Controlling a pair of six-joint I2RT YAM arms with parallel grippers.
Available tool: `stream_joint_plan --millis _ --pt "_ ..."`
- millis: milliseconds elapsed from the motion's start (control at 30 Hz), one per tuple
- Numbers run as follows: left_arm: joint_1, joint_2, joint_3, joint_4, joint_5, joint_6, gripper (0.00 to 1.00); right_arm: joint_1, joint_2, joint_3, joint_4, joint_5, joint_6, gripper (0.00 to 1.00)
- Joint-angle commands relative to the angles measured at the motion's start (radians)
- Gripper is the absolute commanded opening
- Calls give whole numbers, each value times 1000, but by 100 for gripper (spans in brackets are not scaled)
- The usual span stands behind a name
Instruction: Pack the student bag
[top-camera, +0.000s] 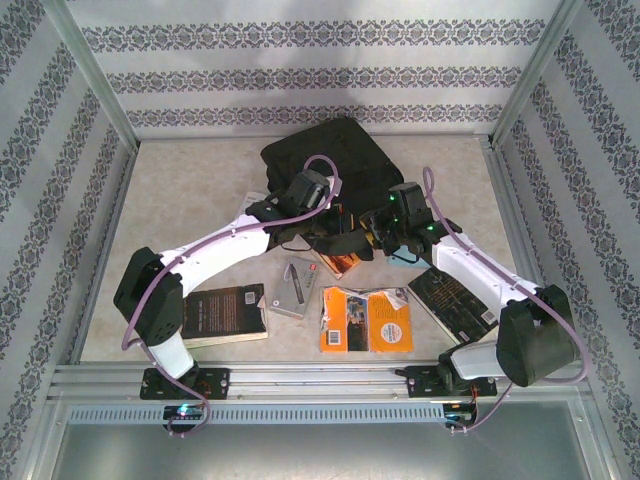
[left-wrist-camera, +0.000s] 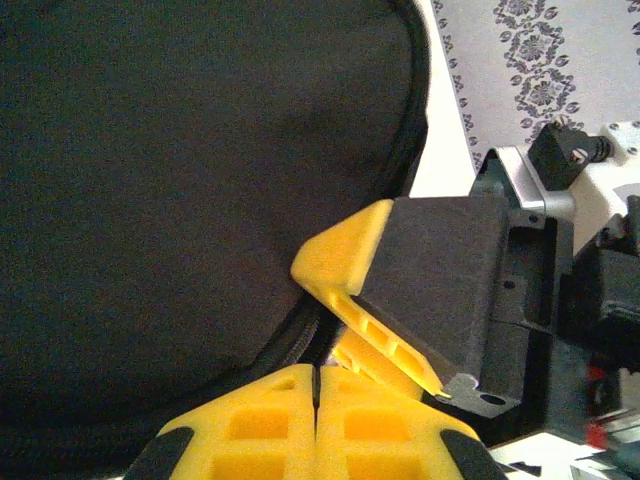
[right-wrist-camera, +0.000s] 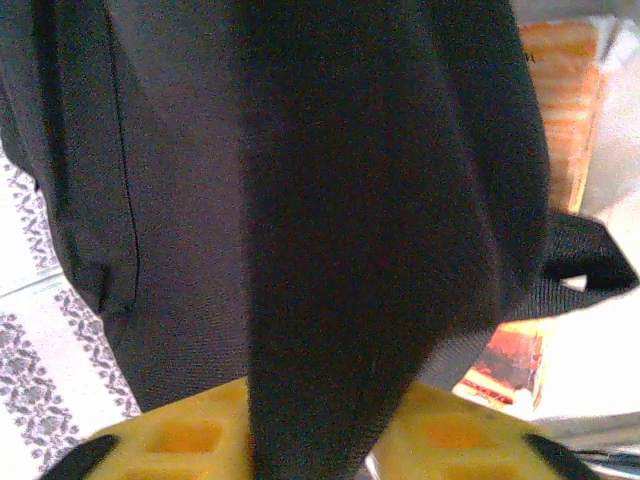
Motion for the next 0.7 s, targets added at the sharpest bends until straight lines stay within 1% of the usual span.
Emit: stream_joint_plan --millis 0,33,100,333,467,667 --pt "-8 -39 -8 16 -34 25 0 9 12 15 13 22 -20 12" --pt "-4 -42 -9 11 -42 32 0 7 13 13 3 24 -25 7" --pt "7 -51 -15 -3 -55 44 0 7 13 13 -22 36 -37 0" --pt "73 -104 -98 1 -68 45 0 -16 -5 -3 -62 77 -86 0" --pt "98 -128 -137 -4 -74 53 0 -41 -8 -10 -65 71 -99 0" --pt "169 -159 -190 8 -69 53 0 -64 -17 -11 -75 76 -135 0"
